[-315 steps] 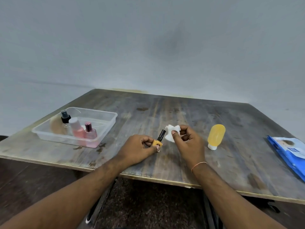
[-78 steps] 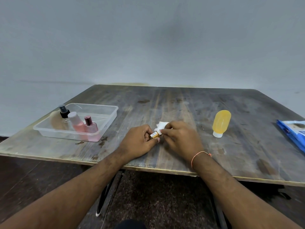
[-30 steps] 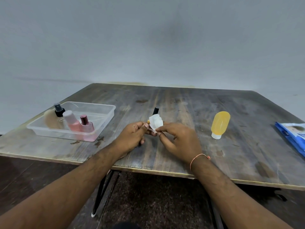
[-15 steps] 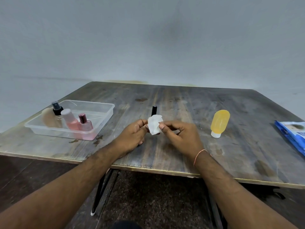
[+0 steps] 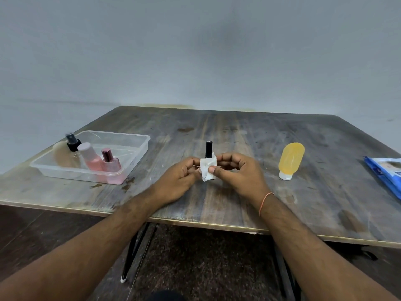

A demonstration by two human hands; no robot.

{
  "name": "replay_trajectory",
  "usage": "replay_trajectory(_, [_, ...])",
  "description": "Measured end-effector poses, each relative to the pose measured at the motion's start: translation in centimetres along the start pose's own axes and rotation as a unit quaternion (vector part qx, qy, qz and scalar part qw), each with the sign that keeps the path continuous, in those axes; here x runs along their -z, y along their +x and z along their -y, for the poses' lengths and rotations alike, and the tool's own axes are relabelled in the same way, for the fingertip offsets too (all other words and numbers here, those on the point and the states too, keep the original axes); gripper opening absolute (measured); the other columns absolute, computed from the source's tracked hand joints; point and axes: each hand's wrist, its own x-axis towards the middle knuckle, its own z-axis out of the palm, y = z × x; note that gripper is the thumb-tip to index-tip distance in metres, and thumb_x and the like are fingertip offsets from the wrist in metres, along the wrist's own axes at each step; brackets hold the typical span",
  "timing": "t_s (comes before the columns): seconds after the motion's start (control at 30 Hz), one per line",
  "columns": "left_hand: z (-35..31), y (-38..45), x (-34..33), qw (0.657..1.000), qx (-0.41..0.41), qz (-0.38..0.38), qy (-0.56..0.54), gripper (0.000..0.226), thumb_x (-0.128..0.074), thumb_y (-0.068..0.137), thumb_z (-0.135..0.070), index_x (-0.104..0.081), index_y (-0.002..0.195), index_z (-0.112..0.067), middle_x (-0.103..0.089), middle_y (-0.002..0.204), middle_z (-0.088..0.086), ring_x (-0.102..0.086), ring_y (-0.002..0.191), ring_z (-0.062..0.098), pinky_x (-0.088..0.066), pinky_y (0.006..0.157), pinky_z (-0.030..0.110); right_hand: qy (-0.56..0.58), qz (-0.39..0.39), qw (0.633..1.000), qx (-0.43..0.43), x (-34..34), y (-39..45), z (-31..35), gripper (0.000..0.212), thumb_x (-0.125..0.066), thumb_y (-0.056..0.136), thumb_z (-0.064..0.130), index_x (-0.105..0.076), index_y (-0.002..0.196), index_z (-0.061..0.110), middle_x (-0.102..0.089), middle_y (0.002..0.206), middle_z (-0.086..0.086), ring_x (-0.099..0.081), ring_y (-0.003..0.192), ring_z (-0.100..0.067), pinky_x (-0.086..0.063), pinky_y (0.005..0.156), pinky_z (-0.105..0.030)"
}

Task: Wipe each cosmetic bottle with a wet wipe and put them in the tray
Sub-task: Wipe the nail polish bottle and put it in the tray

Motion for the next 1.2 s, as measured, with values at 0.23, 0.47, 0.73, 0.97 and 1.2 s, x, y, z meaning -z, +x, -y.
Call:
replay_trajectory(0.23, [-0.4, -0.1, 0.1, 1.000, -0.007, -0.006, -0.019, 0.025, -0.057, 0.111, -0.016, -0.072, 0.132, -0.014, -0.080, 0.093, -0.024, -0.072, 0.085, -0.011, -0.048, 0.076, 0.006, 0.054, 0.020, 0.998, -0.016, 0.0, 0.2, -0.3, 0.025, -0.086, 0.087, 0.006, -0.078, 0.111, 0.008, -0.084, 0.099, -0.004, -0.081, 0.096, -0.021, -0.064, 0.089, -0.034])
replay_trajectory(0.47, [0.4, 0.2, -0.2, 0.998, -0.025, -0.046, -0.037, 0.022, -0.059, 0.111, -0.019, -0.073, 0.126, -0.026, -0.074, 0.071, -0.020, -0.045, 0.044, 0.000, -0.042, 0.050, 0.019, 0.053, 0.014, 0.998, -0.009, 0.2, 0.2, -0.5, 0.025, -0.085, 0.088, 0.006, -0.080, 0.113, 0.005, -0.084, 0.100, -0.006, -0.081, 0.097, -0.024, -0.064, 0.090, -0.038])
replay_trajectory(0.73, [0.8, 0.3, -0.1, 0.999, -0.018, -0.035, 0.008, 0.030, -0.063, 0.108, -0.031, -0.073, 0.136, -0.035, -0.073, 0.066, -0.012, -0.058, 0.051, 0.006, -0.048, 0.059, 0.024, 0.027, 0.006, 1.000, 0.010, 0.0, 0.1, -0.6, 0.019, -0.087, 0.086, 0.006, -0.084, 0.105, 0.010, -0.084, 0.095, 0.000, -0.081, 0.092, -0.019, -0.064, 0.086, -0.033])
replay_trajectory(0.97, [0.1, -0.1, 0.4, 0.998, -0.041, 0.042, 0.024, 0.045, -0.083, 0.085, -0.055, -0.076, 0.127, -0.041, -0.078, 0.120, -0.019, -0.072, 0.113, -0.001, -0.052, 0.101, 0.030, 0.010, 0.023, 0.999, 0.025, 0.0, -0.2, 0.2, 0.025, -0.094, 0.079, 0.012, -0.082, 0.102, 0.014, -0.083, 0.095, 0.004, -0.080, 0.092, -0.013, -0.064, 0.084, -0.027])
replay_trajectory(1.2, [-0.3, -0.3, 0.2, 0.997, -0.032, 0.071, 0.003, 0.033, -0.089, 0.083, -0.047, -0.078, 0.112, -0.035, -0.081, 0.105, -0.013, -0.076, 0.102, 0.005, -0.055, 0.093, 0.030, -0.088, 0.029, 0.995, 0.035, -0.2, -0.2, 0.2, 0.027, -0.095, 0.077, 0.030, -0.082, 0.101, 0.031, -0.080, 0.091, 0.012, -0.076, 0.085, -0.007, -0.062, 0.077, -0.023])
